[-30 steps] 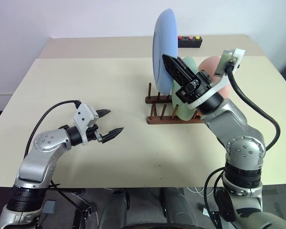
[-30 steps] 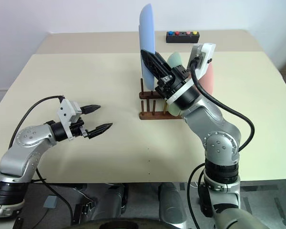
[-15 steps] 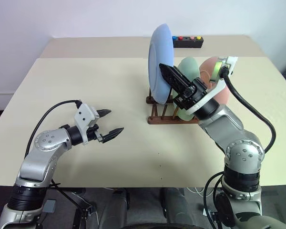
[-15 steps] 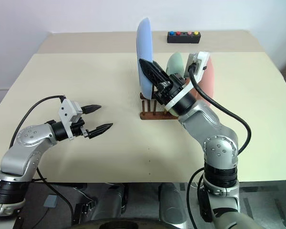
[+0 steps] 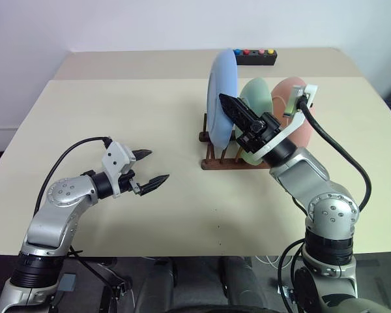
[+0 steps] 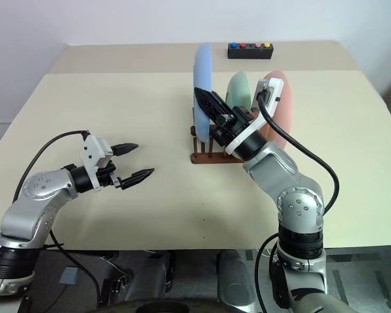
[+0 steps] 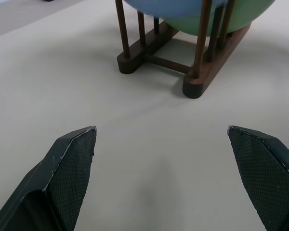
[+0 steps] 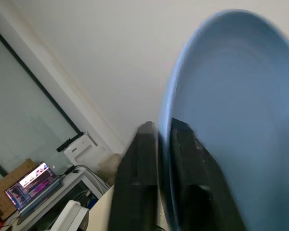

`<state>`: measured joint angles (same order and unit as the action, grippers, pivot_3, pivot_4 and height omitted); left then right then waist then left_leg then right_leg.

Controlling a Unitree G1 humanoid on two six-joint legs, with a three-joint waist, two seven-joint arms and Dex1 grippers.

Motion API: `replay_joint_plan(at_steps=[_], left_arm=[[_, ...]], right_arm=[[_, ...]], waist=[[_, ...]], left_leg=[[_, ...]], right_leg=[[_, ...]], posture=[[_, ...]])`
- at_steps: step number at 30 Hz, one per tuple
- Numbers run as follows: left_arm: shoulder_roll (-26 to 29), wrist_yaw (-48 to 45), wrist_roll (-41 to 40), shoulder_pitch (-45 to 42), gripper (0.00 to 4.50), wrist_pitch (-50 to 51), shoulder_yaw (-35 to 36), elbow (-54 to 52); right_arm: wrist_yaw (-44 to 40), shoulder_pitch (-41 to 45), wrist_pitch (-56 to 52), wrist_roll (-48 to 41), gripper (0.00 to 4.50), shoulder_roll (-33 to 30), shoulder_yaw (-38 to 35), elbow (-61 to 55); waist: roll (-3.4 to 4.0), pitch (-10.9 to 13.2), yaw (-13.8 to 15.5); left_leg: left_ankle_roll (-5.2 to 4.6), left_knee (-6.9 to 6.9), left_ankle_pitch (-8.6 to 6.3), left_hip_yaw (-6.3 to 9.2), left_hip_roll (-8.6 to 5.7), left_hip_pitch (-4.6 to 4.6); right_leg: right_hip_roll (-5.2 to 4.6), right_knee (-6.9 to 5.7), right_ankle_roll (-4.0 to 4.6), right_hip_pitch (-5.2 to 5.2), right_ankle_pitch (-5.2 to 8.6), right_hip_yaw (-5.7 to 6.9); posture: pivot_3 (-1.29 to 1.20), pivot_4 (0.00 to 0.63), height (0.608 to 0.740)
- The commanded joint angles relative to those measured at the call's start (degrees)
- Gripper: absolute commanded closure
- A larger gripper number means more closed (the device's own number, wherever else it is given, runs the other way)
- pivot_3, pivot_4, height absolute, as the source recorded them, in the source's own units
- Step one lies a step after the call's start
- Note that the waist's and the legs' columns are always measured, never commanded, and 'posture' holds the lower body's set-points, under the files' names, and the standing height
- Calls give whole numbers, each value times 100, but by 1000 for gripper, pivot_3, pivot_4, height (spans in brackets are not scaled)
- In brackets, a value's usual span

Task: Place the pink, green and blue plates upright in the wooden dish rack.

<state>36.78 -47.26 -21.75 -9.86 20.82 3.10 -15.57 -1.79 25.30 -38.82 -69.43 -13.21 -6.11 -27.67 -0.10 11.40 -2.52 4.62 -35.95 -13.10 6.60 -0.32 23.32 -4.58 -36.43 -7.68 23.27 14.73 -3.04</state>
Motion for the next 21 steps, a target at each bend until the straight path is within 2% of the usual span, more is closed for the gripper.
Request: replay_joint_plan(at_steps=[1, 5, 21], left_arm=[[11, 8, 25, -25, 0, -118, 47, -117], [4, 7, 22, -26, 0, -119, 41, -115], [-40, 7, 23, -42, 0, -107, -20, -123]], right_arm=[[17, 5, 38, -149, 2041, 22, -82, -142], [49, 7, 65, -91, 63, -11, -91, -137], [-380, 274, 131, 501, 25, -542, -172, -115]], waist=[[0, 0, 0], [0, 0, 0], [0, 0, 6]], left_leg=[[0, 0, 0, 0, 0, 0], [0, 0, 0, 0, 0, 0], [0, 0, 0, 0, 0, 1]], right_leg=[[0, 0, 0, 0, 0, 0], [0, 1, 1, 0, 0, 0], [0, 3, 2, 0, 2, 0]], posture=[[0, 150, 734], [0, 150, 734], [0, 150, 734]])
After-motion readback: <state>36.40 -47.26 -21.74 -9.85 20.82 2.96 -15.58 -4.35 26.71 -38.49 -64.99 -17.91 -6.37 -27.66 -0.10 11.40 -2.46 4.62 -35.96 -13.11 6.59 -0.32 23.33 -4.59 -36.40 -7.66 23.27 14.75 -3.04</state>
